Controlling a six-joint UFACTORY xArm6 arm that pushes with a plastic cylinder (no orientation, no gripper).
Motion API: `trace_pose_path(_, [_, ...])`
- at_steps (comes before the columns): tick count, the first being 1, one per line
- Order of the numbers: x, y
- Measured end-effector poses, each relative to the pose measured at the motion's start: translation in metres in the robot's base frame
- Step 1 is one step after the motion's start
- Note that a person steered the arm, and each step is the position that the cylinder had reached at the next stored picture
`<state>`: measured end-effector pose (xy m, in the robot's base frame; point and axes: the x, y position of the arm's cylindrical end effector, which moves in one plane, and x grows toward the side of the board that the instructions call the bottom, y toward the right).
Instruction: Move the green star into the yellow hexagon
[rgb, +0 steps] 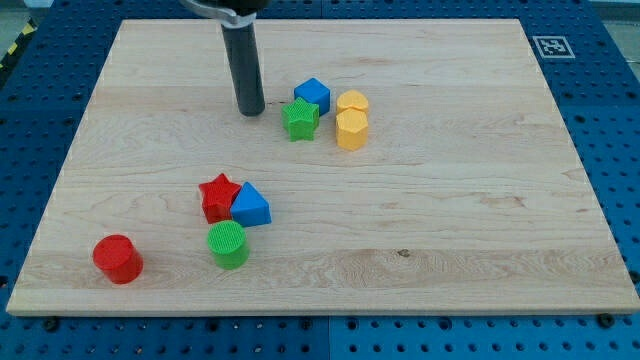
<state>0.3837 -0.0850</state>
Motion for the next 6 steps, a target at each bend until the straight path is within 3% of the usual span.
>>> trace_pose_path(2, [0.022,0.047])
trace_pose_path(6, [0.029,0.051])
